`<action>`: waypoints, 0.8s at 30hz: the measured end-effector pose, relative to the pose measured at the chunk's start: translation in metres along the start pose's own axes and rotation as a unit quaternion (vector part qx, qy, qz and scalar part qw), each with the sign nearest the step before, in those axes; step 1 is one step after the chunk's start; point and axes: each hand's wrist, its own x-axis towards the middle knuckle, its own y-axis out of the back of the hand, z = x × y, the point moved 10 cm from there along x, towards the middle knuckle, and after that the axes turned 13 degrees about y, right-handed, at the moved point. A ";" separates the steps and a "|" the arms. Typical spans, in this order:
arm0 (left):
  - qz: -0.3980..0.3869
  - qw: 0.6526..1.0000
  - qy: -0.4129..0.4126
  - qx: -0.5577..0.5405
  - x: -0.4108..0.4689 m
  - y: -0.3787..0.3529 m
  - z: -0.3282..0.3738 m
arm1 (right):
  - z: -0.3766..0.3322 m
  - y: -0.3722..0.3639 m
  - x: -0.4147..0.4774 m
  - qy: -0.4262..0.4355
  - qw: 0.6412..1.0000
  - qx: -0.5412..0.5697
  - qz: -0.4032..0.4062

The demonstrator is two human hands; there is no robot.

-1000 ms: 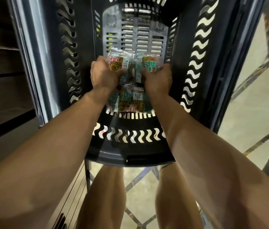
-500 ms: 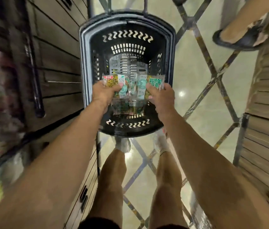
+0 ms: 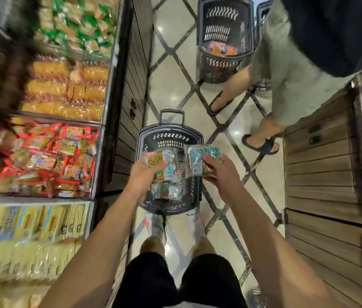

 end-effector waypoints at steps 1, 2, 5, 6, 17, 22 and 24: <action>-0.001 1.000 -0.007 -0.009 -0.018 0.001 0.008 | -0.015 -0.002 -0.008 0.003 1.000 0.003 -0.011; 0.002 1.000 -0.013 -0.019 -0.034 0.004 0.017 | -0.031 -0.005 -0.015 0.009 1.000 0.002 -0.018; 0.018 0.998 -0.045 -0.040 -0.079 0.018 0.044 | -0.074 -0.022 -0.032 0.023 0.998 -0.007 -0.057; 0.022 0.997 -0.060 -0.043 -0.095 0.023 0.055 | -0.090 -0.029 -0.036 0.033 0.997 -0.012 -0.071; 0.172 0.946 -0.150 -0.230 -0.202 0.154 0.022 | -0.170 -0.168 -0.092 0.072 0.954 -0.074 -0.281; 0.224 0.901 -0.171 -0.330 -0.306 0.192 -0.019 | -0.143 -0.251 -0.136 0.044 0.919 -0.122 -0.371; 0.250 0.884 -0.182 -0.350 -0.337 0.213 -0.047 | -0.129 -0.286 -0.166 0.032 0.899 -0.128 -0.417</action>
